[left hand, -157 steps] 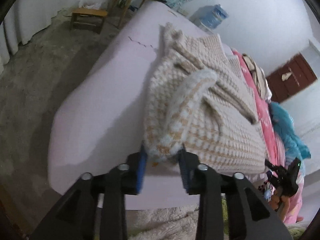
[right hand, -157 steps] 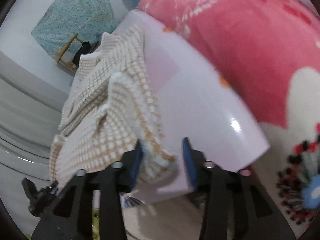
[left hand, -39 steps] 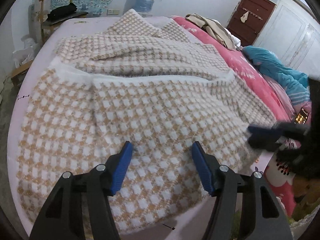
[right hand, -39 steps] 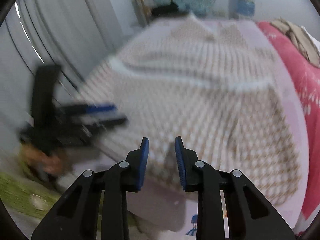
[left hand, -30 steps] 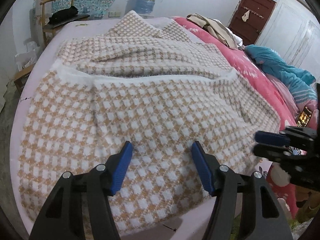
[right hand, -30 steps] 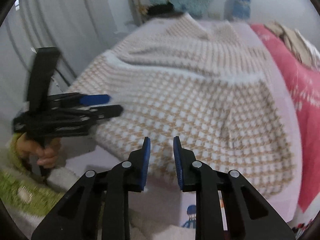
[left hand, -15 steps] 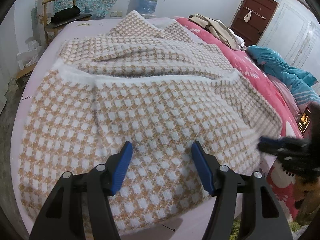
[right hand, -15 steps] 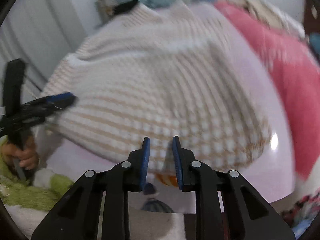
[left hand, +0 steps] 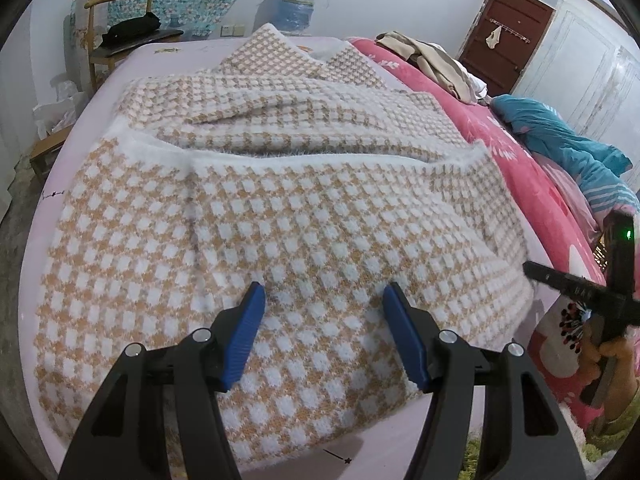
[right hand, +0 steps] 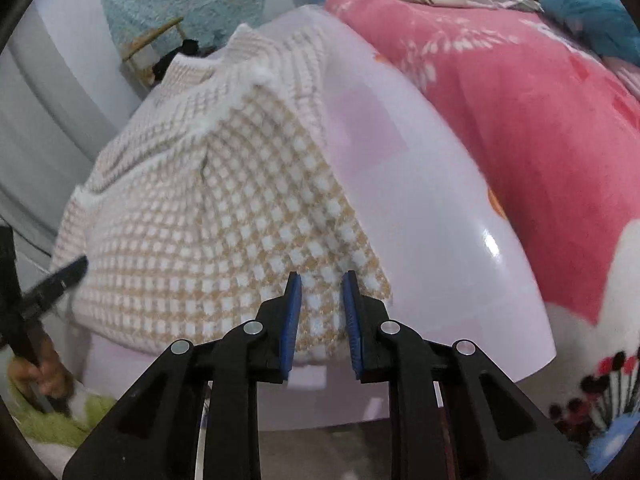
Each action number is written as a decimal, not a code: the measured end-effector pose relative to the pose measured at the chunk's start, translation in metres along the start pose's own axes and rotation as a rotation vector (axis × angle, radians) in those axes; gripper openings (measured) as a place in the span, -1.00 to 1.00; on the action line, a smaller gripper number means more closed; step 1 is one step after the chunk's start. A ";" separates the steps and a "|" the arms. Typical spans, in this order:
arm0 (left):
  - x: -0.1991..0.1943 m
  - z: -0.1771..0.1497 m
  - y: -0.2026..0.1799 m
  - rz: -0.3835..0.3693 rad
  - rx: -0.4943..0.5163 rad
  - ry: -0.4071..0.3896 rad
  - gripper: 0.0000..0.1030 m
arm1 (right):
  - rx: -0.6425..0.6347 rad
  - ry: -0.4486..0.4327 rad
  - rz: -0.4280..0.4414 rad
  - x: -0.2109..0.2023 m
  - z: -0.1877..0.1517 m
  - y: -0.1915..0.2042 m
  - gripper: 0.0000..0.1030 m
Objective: Fold large clothes
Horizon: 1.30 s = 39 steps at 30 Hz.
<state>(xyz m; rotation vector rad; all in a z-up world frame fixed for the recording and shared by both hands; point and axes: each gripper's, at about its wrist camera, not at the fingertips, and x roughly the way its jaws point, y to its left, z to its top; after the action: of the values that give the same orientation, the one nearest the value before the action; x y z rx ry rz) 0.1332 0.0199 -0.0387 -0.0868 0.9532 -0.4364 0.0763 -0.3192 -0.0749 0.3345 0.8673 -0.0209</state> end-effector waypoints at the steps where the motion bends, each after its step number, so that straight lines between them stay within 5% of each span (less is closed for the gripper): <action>1: -0.002 -0.002 -0.002 -0.002 -0.002 -0.002 0.18 | -0.005 -0.014 -0.016 -0.007 0.005 0.004 -0.65; 6: -0.017 -0.001 0.006 -0.021 -0.009 -0.015 0.15 | -0.141 -0.092 0.107 -0.044 0.013 0.053 -0.54; 12: -0.054 -0.015 0.004 -0.056 0.078 -0.032 0.17 | -0.403 -0.015 0.278 -0.022 -0.005 0.141 -0.51; 15: -0.037 -0.030 0.016 0.049 0.058 0.046 0.21 | -0.482 0.058 0.265 0.007 -0.019 0.165 -0.50; 18: -0.036 -0.035 0.024 0.045 0.036 0.026 0.21 | -0.560 0.047 0.197 0.016 -0.023 0.177 -0.50; 23: -0.069 -0.035 0.027 0.049 0.015 -0.048 0.19 | -0.532 0.033 0.244 0.000 -0.013 0.180 -0.49; 26: -0.051 -0.046 0.051 0.118 -0.039 0.036 0.19 | -0.539 0.048 0.267 0.011 -0.021 0.189 -0.49; 31: -0.070 -0.040 0.066 0.059 -0.087 -0.022 0.18 | -0.567 0.065 0.230 0.024 -0.018 0.198 -0.49; 34: -0.082 -0.030 0.077 0.089 -0.095 -0.098 0.20 | -0.545 0.047 0.283 0.015 -0.015 0.194 -0.47; 36: -0.070 -0.029 0.089 0.135 -0.146 -0.063 0.21 | -0.521 0.073 0.280 0.022 -0.018 0.191 -0.44; 39: -0.060 -0.033 0.104 0.102 -0.205 -0.053 0.21 | -0.485 0.085 0.314 0.022 -0.015 0.187 -0.44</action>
<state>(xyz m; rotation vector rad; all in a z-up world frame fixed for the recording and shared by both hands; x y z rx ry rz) 0.1106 0.1426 -0.0385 -0.2339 0.9434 -0.2407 0.1080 -0.1351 -0.0483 0.0120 0.8656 0.4912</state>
